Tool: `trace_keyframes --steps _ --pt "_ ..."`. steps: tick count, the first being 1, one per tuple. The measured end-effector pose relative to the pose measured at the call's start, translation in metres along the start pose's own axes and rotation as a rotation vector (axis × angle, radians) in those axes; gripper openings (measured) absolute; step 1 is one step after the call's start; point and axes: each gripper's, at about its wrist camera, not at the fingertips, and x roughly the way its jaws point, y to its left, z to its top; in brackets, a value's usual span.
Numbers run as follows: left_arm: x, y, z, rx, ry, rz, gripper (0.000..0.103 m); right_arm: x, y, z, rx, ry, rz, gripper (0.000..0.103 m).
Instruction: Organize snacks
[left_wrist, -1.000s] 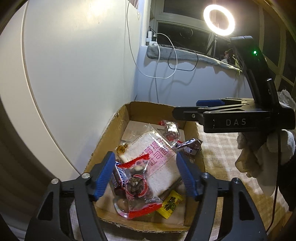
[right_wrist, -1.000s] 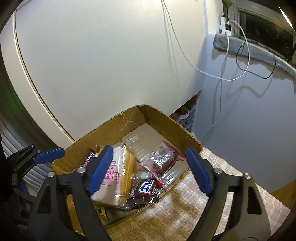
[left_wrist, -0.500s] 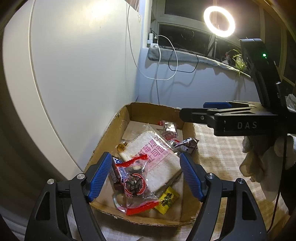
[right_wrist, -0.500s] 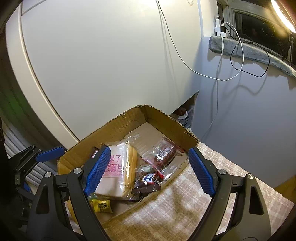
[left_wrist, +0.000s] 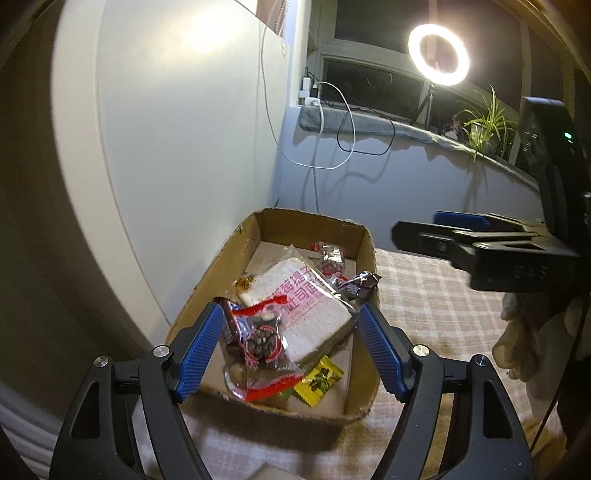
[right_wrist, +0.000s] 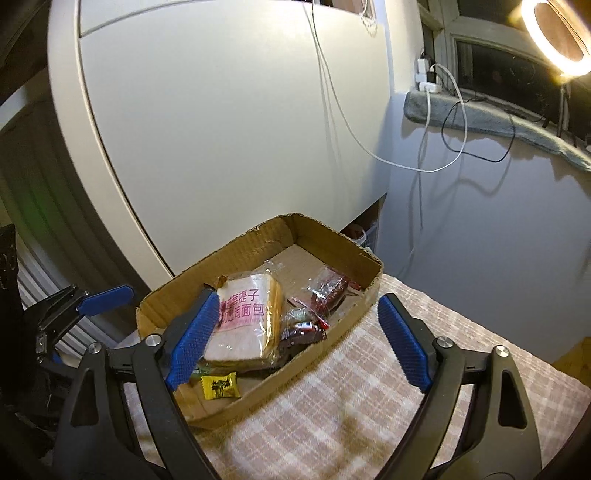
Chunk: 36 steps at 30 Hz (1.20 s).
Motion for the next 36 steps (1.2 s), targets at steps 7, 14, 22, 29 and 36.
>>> trace_keyframes --steps 7,14,22,29,36 --pt "-0.016 -0.006 -0.01 -0.005 -0.016 0.057 0.076 -0.029 0.003 -0.016 0.02 -0.046 -0.04 0.103" --pt "-0.031 -0.006 -0.017 -0.034 -0.036 0.084 0.08 -0.042 0.014 -0.037 -0.014 -0.048 -0.103 0.103" --pt "-0.041 -0.012 -0.022 -0.036 -0.045 0.083 0.08 -0.06 0.017 -0.051 -0.009 -0.053 -0.121 0.103" --pt "-0.048 -0.019 -0.021 -0.026 -0.058 0.082 0.08 -0.071 0.015 -0.057 0.006 -0.06 -0.128 0.103" --pt "-0.052 -0.022 -0.021 -0.02 -0.063 0.086 0.08 -0.075 0.013 -0.06 0.018 -0.065 -0.124 0.103"
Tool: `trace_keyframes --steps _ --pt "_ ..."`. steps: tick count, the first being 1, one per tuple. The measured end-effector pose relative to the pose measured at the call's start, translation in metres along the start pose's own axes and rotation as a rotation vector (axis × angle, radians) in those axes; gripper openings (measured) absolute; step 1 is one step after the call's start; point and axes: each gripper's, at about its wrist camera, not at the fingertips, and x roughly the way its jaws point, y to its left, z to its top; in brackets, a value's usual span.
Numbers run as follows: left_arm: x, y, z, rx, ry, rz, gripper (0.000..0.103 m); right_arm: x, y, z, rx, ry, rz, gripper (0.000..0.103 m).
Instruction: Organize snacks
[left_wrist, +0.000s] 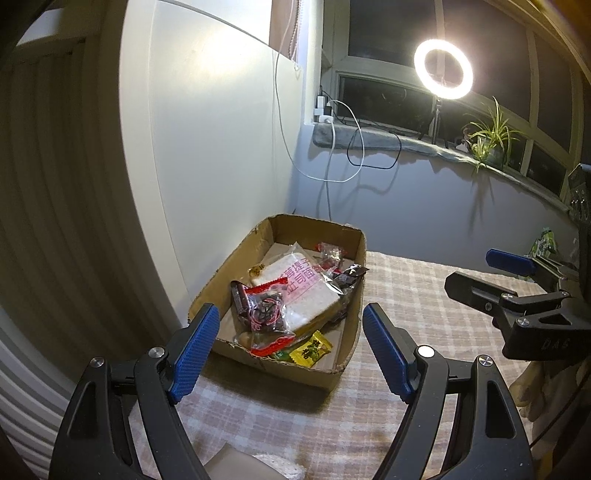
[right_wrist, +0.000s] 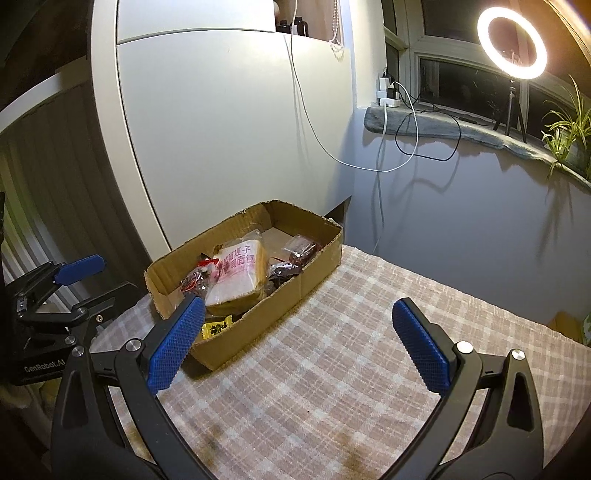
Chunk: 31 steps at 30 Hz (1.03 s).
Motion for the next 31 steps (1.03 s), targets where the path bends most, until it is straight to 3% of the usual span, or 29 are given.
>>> trace_keyframes --steps 31 --pt "-0.0017 -0.0021 -0.002 -0.003 0.003 0.007 0.08 0.0036 -0.0048 -0.0098 0.009 0.02 0.008 0.103"
